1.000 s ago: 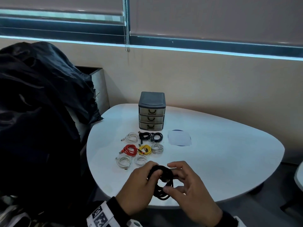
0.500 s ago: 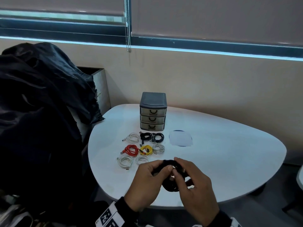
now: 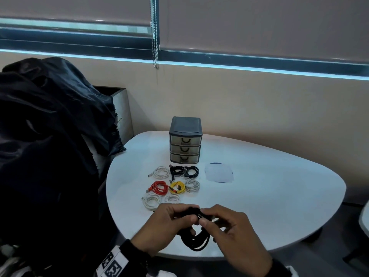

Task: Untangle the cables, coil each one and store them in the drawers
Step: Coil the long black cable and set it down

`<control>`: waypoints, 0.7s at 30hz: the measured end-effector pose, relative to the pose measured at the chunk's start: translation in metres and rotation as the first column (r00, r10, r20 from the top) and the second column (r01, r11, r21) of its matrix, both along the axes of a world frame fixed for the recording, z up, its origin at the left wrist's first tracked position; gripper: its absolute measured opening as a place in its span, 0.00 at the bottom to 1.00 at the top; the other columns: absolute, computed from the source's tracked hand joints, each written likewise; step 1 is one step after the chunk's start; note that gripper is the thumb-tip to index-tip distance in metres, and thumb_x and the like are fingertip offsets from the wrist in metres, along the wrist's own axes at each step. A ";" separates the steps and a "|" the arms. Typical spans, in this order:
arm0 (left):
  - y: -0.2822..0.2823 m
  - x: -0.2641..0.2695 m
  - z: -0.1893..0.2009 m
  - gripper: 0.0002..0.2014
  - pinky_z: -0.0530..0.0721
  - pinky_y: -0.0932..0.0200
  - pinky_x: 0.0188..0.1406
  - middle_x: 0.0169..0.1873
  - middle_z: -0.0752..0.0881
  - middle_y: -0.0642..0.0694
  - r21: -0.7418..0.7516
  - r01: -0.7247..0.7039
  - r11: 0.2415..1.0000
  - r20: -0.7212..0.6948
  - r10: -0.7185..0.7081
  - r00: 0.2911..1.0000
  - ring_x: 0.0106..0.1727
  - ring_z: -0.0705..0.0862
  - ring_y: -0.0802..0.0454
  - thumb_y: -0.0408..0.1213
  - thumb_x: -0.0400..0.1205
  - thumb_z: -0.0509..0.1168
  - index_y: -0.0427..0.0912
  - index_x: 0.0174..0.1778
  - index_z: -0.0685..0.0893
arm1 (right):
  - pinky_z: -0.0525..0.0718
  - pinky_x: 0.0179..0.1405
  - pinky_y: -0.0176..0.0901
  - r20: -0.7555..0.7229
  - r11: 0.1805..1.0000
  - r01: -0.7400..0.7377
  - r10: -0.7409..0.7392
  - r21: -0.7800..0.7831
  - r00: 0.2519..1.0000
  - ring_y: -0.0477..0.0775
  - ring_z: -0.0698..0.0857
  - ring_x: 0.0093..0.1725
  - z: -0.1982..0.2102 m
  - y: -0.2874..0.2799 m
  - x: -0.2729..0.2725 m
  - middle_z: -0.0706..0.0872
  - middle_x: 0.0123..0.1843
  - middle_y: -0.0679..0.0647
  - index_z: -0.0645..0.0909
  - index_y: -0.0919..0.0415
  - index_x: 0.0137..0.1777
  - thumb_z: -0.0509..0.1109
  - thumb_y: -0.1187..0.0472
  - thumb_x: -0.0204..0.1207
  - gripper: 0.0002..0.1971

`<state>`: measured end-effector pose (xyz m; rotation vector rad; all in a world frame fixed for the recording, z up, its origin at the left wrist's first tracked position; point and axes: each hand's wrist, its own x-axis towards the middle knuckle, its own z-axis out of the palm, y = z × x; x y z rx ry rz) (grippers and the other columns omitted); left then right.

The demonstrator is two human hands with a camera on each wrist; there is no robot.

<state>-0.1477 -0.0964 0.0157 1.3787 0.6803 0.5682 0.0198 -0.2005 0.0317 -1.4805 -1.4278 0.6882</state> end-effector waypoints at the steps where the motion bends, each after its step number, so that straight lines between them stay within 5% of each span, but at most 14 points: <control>1: 0.005 0.002 -0.001 0.11 0.85 0.56 0.44 0.43 0.92 0.40 -0.001 0.010 1.000 -0.012 -0.010 1.000 0.38 0.88 0.46 0.28 0.82 0.69 0.45 0.56 0.91 | 0.83 0.37 0.34 0.001 1.000 -0.005 0.005 -0.019 1.000 0.47 0.90 0.45 0.001 0.002 0.003 0.90 0.46 0.37 0.88 0.40 0.51 0.73 0.57 0.79 0.08; 5: 0.030 0.020 -0.006 0.10 0.86 0.55 0.45 0.42 0.90 0.43 -0.001 0.036 0.999 -0.074 -0.036 0.997 0.38 0.87 0.47 0.29 0.83 0.67 0.45 0.55 0.91 | 0.84 0.28 0.45 -0.155 0.990 -0.034 0.012 -0.138 0.988 0.55 0.90 0.37 -0.001 0.027 0.024 0.90 0.42 0.50 0.89 0.51 0.49 0.70 0.63 0.82 0.08; 8: 0.062 0.042 -0.001 0.12 0.84 0.53 0.45 0.45 0.91 0.45 0.021 0.083 0.996 -0.167 -0.079 0.983 0.40 0.88 0.48 0.43 0.88 0.61 0.48 0.58 0.90 | 0.87 0.29 0.51 -0.271 0.988 0.019 -0.060 -0.152 0.961 0.59 0.89 0.35 -0.004 0.053 0.046 0.89 0.38 0.59 0.86 0.59 0.42 0.72 0.68 0.79 0.06; 10: 0.091 0.058 0.007 0.19 0.83 0.56 0.41 0.48 0.91 0.44 0.050 0.053 0.997 -0.254 -0.039 0.966 0.41 0.87 0.51 0.53 0.88 0.55 0.49 0.59 0.88 | 0.87 0.30 0.52 -0.320 0.986 0.057 -0.105 -0.155 0.941 0.60 0.88 0.34 -0.003 0.070 0.060 0.89 0.37 0.63 0.84 0.64 0.42 0.73 0.68 0.79 0.04; 13: 0.149 0.085 0.016 0.17 0.81 0.57 0.39 0.45 0.90 0.45 0.227 -0.007 0.974 -0.355 0.089 0.931 0.37 0.85 0.53 0.52 0.89 0.54 0.49 0.60 0.84 | 0.87 0.30 0.51 -0.374 0.980 0.112 -0.167 -0.165 0.912 0.58 0.87 0.33 0.003 0.096 0.081 0.90 0.38 0.67 0.83 0.68 0.43 0.74 0.67 0.78 0.04; 18: 0.231 0.123 -0.006 0.23 0.81 0.49 0.64 0.62 0.86 0.42 0.571 0.135 0.810 -0.632 0.329 0.702 0.61 0.84 0.43 0.48 0.86 0.57 0.53 0.78 0.69 | 0.88 0.31 0.49 -0.393 0.965 0.185 -0.245 -0.185 0.886 0.58 0.88 0.33 0.008 0.136 0.106 0.92 0.40 0.63 0.83 0.68 0.44 0.75 0.65 0.77 0.06; 21: 0.248 0.137 -0.012 0.27 0.81 0.50 0.59 0.62 0.85 0.40 0.640 0.253 0.726 -0.708 0.428 0.562 0.60 0.84 0.39 0.46 0.85 0.55 0.54 0.83 0.60 | 0.88 0.33 0.51 -0.382 0.964 0.208 -0.258 -0.167 0.888 0.58 0.88 0.32 0.012 0.153 0.111 0.92 0.40 0.64 0.83 0.68 0.44 0.75 0.64 0.77 0.07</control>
